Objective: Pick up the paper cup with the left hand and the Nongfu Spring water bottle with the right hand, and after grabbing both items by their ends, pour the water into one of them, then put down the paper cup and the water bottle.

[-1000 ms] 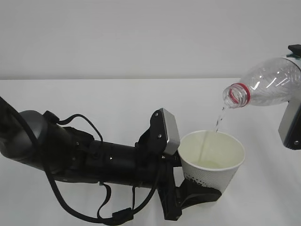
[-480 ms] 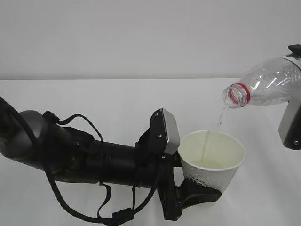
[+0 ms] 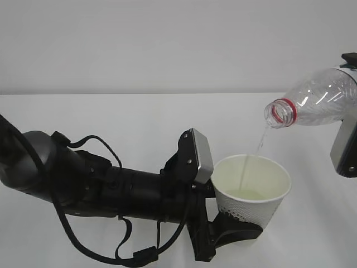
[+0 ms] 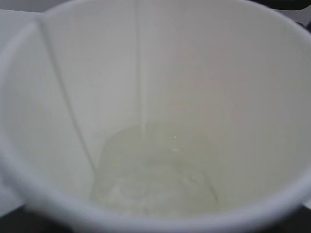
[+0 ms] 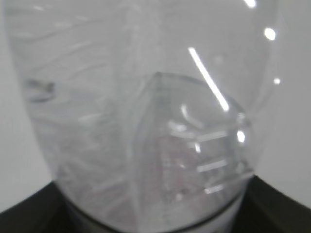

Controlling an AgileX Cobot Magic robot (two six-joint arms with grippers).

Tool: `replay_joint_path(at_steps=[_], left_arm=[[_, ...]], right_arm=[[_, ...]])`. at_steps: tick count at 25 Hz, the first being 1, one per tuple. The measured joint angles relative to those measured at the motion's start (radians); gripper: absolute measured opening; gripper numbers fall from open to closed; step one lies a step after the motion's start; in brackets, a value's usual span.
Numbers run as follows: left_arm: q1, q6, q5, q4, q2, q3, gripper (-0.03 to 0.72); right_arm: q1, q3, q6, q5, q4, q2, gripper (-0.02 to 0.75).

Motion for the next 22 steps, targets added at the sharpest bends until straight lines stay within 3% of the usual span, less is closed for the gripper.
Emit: replay_joint_path(at_steps=[22], left_arm=[[0.0, 0.0, 0.002, 0.0, 0.0, 0.0, 0.519]], right_arm=[[0.0, 0.0, 0.0, -0.001, 0.0, 0.0, 0.515]])
